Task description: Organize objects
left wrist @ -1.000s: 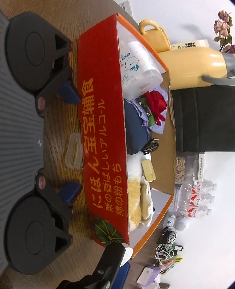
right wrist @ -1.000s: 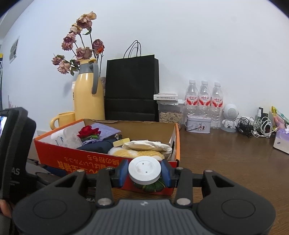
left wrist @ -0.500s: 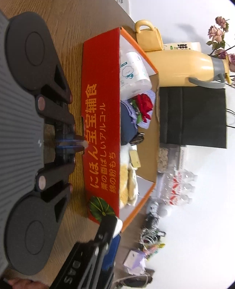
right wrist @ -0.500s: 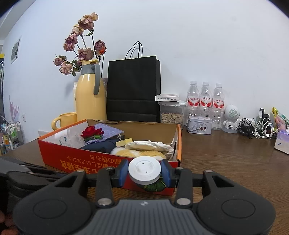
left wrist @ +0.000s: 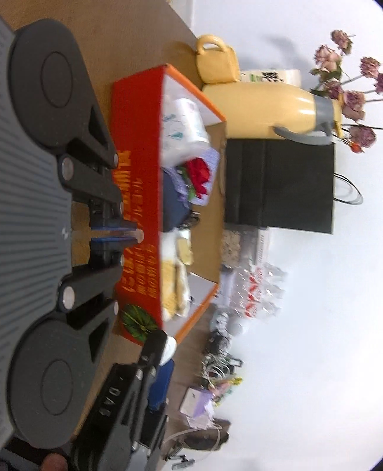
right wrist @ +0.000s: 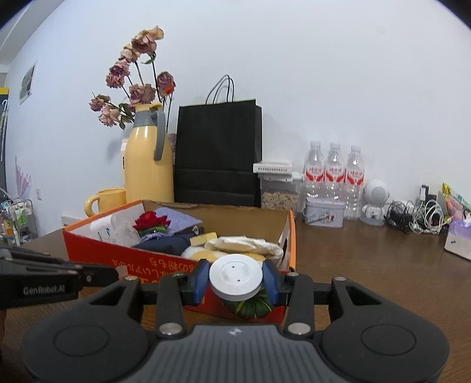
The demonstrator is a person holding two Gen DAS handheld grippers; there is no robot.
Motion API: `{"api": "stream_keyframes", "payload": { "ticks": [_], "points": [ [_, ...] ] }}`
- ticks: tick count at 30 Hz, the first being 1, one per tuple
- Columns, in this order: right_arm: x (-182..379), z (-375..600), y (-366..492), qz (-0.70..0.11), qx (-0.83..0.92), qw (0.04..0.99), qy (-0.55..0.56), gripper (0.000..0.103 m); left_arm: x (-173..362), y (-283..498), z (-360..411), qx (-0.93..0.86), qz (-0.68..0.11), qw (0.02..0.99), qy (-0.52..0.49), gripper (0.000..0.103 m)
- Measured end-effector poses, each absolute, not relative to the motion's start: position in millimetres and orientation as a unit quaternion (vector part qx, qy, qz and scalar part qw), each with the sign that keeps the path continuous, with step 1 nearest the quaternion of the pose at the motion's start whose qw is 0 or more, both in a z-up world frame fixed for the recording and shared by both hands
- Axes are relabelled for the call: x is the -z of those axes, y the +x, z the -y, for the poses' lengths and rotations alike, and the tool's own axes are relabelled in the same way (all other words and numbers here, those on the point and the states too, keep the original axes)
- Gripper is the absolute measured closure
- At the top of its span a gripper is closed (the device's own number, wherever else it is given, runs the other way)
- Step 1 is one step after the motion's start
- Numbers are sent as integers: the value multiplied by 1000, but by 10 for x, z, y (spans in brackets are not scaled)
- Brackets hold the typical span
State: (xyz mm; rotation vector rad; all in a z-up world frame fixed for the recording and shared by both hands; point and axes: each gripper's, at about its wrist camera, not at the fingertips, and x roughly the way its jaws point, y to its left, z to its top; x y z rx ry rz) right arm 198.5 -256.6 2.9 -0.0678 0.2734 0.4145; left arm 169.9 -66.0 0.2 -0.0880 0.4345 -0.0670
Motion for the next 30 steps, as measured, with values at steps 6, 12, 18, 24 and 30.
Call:
{"api": "stream_keyframes", "payload": {
  "ticks": [6, 12, 18, 24, 30],
  "points": [
    [-202, 2496, 2066, -121, -204, 971, -40, 65, -353, 1820, 643, 46, -167, 984, -31, 98],
    [-444, 2288, 2281, -100, -202, 973, -55, 65, -579, 2091, 650, 45, -132, 990, -15, 98],
    [-578, 2016, 2684, -99, -186, 976, -51, 65, -660, 2518, 574, 26, -126, 991, -25, 98],
    [-426, 1930, 3052, -121, -164, 979, -26, 65, -488, 2893, 428, 8, -155, 987, -45, 98],
    [-283, 2029, 3159, -146, -168, 975, -13, 65, -356, 2974, 372, 6, -173, 984, -43, 98]
  ]
}}
